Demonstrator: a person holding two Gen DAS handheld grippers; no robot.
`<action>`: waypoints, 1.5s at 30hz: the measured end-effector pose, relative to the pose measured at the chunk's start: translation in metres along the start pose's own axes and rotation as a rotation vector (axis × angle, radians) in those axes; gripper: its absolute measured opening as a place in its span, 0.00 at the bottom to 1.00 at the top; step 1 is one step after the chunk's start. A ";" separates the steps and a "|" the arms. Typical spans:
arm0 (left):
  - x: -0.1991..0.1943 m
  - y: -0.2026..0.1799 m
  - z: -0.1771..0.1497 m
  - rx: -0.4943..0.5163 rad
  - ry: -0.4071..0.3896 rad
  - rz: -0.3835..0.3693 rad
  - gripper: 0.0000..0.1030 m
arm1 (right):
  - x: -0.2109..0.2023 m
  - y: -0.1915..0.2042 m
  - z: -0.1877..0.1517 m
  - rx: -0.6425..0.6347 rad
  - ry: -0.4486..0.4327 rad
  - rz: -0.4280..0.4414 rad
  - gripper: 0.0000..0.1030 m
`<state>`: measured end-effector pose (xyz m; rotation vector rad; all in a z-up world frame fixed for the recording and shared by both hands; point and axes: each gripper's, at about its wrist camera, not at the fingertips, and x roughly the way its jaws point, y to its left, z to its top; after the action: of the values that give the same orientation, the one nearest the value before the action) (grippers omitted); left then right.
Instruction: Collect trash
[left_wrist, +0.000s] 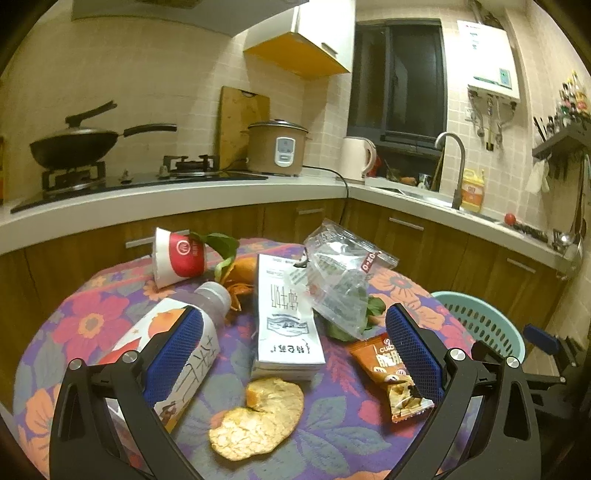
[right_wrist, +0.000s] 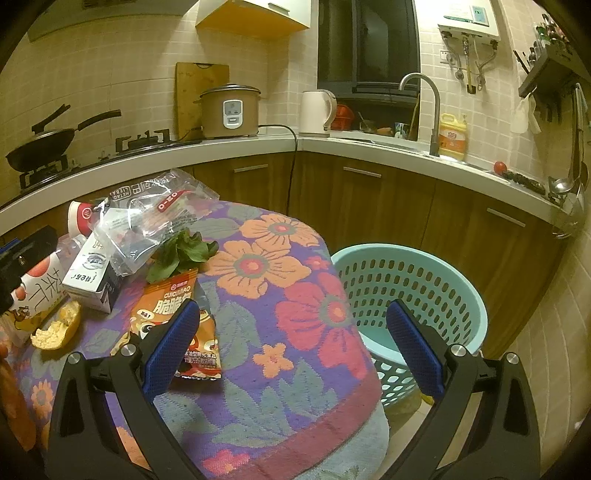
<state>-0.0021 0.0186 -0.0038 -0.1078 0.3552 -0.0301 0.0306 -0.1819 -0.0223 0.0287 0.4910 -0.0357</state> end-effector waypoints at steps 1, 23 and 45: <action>0.000 0.002 0.000 -0.006 0.002 0.003 0.93 | 0.000 0.000 0.000 0.001 -0.002 0.004 0.93; 0.002 0.002 0.000 -0.009 0.003 0.005 0.93 | 0.005 0.002 0.000 -0.014 0.026 0.046 0.93; -0.013 0.090 0.010 -0.086 0.252 0.127 0.80 | 0.036 0.046 0.008 -0.153 0.217 0.337 0.83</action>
<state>-0.0098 0.1096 0.0000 -0.1674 0.6147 0.0981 0.0680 -0.1377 -0.0314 -0.0351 0.6990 0.3378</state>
